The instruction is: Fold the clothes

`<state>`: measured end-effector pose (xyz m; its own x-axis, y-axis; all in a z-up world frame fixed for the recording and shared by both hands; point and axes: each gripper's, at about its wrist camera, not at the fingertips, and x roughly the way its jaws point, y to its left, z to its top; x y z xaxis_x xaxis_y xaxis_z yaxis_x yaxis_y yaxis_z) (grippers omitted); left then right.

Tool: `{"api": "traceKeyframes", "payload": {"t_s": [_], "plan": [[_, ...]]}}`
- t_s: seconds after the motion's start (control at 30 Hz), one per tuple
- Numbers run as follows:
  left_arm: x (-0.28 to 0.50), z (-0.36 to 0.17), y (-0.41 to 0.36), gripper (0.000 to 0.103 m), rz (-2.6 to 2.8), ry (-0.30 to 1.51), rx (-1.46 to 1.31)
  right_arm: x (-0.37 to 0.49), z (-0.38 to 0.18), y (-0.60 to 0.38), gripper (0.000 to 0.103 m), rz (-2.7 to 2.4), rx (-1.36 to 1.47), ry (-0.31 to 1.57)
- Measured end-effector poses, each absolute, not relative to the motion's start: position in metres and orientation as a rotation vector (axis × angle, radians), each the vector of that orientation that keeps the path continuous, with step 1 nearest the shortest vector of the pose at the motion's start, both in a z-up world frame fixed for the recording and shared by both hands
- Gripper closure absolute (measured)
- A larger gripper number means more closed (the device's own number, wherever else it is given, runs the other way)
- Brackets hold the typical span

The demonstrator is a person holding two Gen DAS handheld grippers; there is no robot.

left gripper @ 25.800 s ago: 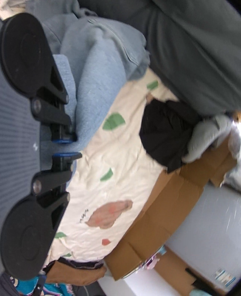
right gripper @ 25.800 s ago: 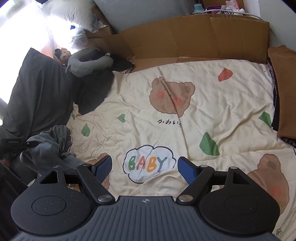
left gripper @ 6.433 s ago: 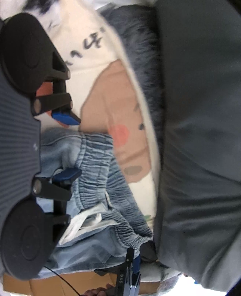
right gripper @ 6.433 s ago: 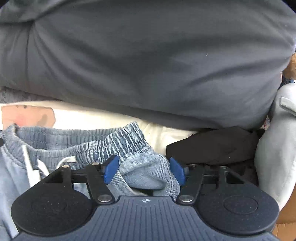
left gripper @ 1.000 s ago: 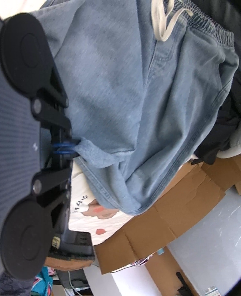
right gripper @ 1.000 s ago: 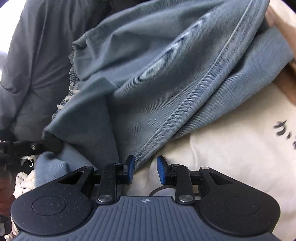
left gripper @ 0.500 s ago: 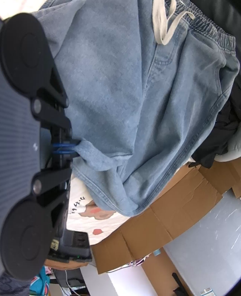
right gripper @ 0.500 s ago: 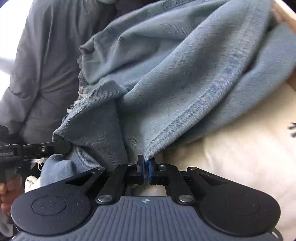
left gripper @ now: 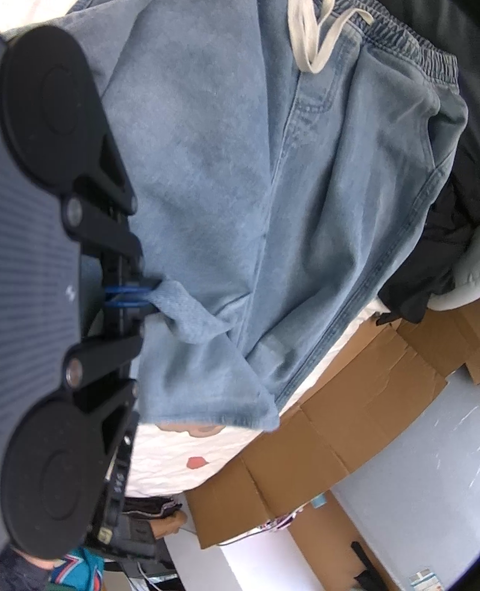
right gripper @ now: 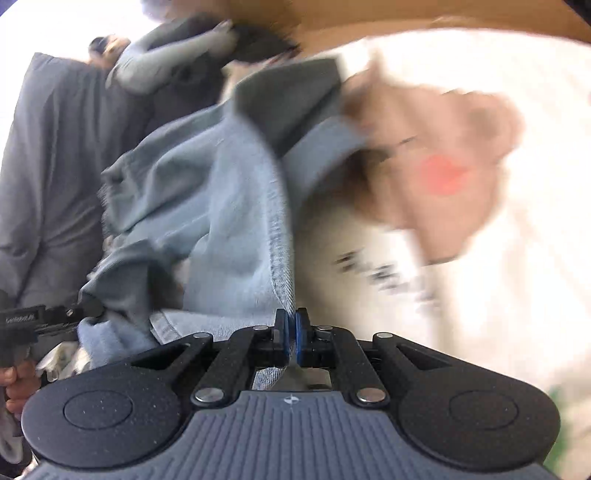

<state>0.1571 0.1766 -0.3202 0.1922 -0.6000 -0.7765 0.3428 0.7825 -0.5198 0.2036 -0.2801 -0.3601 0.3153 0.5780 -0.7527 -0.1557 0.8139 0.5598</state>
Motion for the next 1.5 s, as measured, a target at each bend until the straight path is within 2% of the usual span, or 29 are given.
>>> {"api": "traceKeyframes", "payload": {"t_s": [0.6, 0.73, 0.83, 0.87, 0.9, 0.93, 1.03, 1.23, 1.37, 1.43, 1.47, 1.5], "plan": [[0.161, -0.314, 0.147, 0.086, -0.69, 1.23, -0.149, 0.234, -0.341, -0.437, 0.102, 0.108, 0.305, 1.036], [0.174, -0.297, 0.148, 0.071, -0.668, 1.225, -0.115, 0.239, -0.347, -0.456, 0.1, 0.062, 0.371, 1.026], [0.188, -0.28, 0.15, 0.069, -0.646, 1.211, -0.087, 0.231, -0.352, -0.468, 0.09, 0.037, 0.435, 1.007], [0.194, -0.274, 0.151, 0.068, -0.643, 1.205, -0.077, 0.227, -0.354, -0.47, 0.081, 0.034, 0.445, 1.005], [0.199, -0.269, 0.151, 0.067, -0.639, 1.199, -0.068, 0.223, -0.355, -0.472, 0.064, 0.03, 0.456, 1.002], [0.204, -0.263, 0.15, 0.066, -0.635, 1.193, -0.06, 0.22, -0.356, -0.475, 0.059, 0.026, 0.466, 0.999], [0.219, -0.248, 0.148, 0.065, -0.622, 1.184, -0.053, 0.21, -0.367, -0.478, 0.055, 0.007, 0.503, 1.009], [0.251, -0.223, 0.133, 0.063, -0.584, 1.214, -0.042, 0.194, -0.396, -0.477, 0.055, -0.04, 0.564, 1.051], [0.273, -0.213, 0.123, 0.061, -0.525, 1.228, -0.115, 0.192, -0.393, -0.472, 0.055, -0.041, 0.534, 1.037], [0.283, -0.21, 0.115, 0.061, -0.481, 1.246, -0.136, 0.19, -0.389, -0.475, 0.064, -0.038, 0.545, 1.031], [0.287, -0.206, 0.111, 0.061, -0.466, 1.243, -0.129, 0.189, -0.387, -0.476, 0.083, -0.037, 0.551, 1.029], [0.29, -0.201, 0.106, 0.061, -0.45, 1.235, -0.117, 0.189, -0.385, -0.478, 0.087, -0.036, 0.556, 1.026]]}}
